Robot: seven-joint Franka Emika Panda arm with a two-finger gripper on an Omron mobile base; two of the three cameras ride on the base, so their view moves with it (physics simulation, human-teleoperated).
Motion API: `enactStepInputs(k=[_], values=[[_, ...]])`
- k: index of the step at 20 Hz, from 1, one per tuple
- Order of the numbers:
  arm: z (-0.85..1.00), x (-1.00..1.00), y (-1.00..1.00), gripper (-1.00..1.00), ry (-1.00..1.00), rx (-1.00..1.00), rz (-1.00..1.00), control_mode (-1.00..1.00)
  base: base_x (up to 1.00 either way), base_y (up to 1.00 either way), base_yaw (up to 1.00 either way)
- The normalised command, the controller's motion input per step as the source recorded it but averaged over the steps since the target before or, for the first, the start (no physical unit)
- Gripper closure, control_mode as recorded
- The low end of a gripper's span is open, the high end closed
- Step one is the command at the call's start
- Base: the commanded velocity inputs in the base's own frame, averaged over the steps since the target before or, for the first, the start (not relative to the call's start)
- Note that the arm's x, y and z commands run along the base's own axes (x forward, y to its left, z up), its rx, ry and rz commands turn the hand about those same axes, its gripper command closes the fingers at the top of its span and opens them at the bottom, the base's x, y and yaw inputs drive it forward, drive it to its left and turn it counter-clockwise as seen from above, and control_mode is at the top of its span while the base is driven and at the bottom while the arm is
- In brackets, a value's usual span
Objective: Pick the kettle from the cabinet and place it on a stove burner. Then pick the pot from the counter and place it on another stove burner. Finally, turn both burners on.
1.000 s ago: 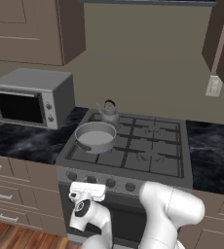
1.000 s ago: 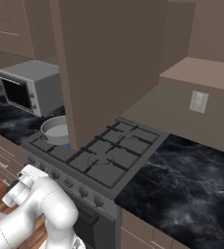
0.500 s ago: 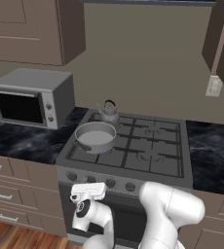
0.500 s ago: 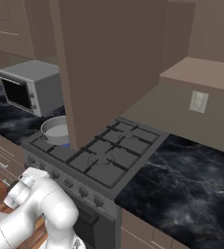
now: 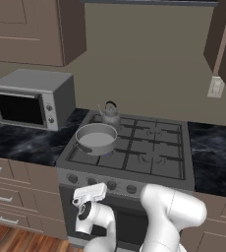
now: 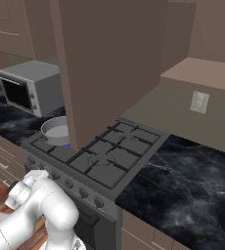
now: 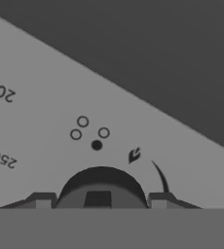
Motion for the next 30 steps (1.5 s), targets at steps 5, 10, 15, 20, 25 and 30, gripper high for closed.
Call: enactStepInputs(k=[5, 10, 15, 20, 25, 30], values=[[0.00, 0.00, 0.00, 1.00, 0.01, -0.12, 0.00, -1.00, 0.00, 0.00, 0.00], [0.00, 0.00, 0.00, 1.00, 0.00, -0.06, 0.00, -1.00, 0.00, 0.00, 0.00], [0.00, 0.00, 0.00, 1.00, 0.00, -0.07, 0.00, -1.00, 0.00, 0.00, 0.00], [0.00, 0.00, 0.00, 1.00, 0.00, -0.08, 0.00, -1.00, 0.00, 0.00, 0.00], [0.01, 0.00, 0.07, -1.00, 0.00, -0.09, 0.00, -1.00, 0.00, 0.00, 0.00], [0.06, -0.02, 0.00, -1.00, 0.00, -0.06, 0.00, -1.00, 0.00, 0.00, 0.00]])
